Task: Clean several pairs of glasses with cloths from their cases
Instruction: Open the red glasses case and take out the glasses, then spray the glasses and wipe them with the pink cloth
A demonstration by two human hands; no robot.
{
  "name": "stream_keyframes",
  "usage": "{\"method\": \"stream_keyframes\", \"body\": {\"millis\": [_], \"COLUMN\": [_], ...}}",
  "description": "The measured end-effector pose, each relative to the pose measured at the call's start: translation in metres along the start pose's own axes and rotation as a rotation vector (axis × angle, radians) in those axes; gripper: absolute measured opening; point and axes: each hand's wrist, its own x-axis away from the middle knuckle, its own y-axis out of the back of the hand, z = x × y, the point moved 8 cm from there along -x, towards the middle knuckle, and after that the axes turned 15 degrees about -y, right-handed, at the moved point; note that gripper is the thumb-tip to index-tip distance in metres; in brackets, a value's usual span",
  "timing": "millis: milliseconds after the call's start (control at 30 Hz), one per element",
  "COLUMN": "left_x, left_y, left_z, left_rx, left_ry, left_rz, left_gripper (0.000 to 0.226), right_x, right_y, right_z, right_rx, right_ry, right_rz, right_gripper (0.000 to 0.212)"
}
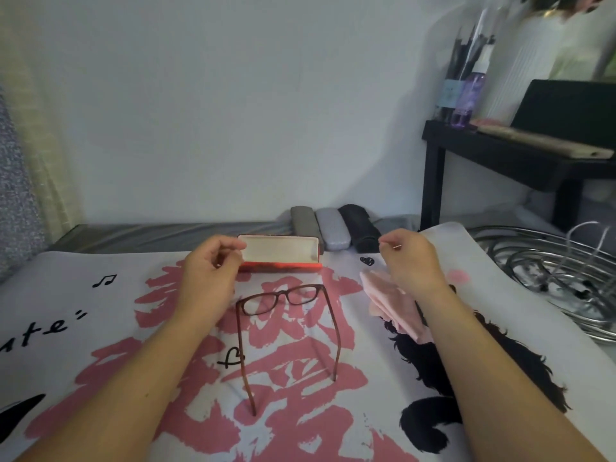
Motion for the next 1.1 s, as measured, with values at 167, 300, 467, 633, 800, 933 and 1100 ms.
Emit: {"method": "stream_keyframes", "body": {"millis": [167,300,467,633,800,933,1100], "left_x": [-0.001,-0.019,-0.076,-0.097,-0.1,-0.103,-0.1], "left_y": [0.003,-0.011,-0.05,-0.08,-0.088,-0.092,-0.094], "left_z": [-0.001,-0.029,-0.074,-0.094,-0.101,-0.102,-0.104], "left_rx": [-0.043,-0.094,-0.07,-0.082,-0.092,-0.098,-0.093], "left_ry": [-0.051,-0.185,-0.186,-0.173,-0.167,-0.171,-0.162], "left_rz": [-0.022,-0.01,0.039,0.1,0.116,0.122,0.12], "left_gripper": [0.025,0.03,0.025,0.027,0.028,0.028,0.027], "right_x": [0.009,-0.02,-0.093,-0.149,-0.171,-0.181,-0.188], "right_y": [0.031,0.087,0.147,0.18,0.183,0.182,0.185], "right_z": [0.05,0.112,0.144,0.137,0.128,0.125,0.121], "right_rx": [-0.164,-0.148,-0.066,0.109,0.241,0.179,0.062], "right_ry": [0.177,0.283,0.167,-0.08,-0.128,-0.142,-0.142], "right_rz": [-0.195,-0.311,-0.453,-0.586,-0.548,-0.499,-0.469], "right_gripper": [0.024,0.026,0.038,0.042,0.036,0.03,0.022]}}
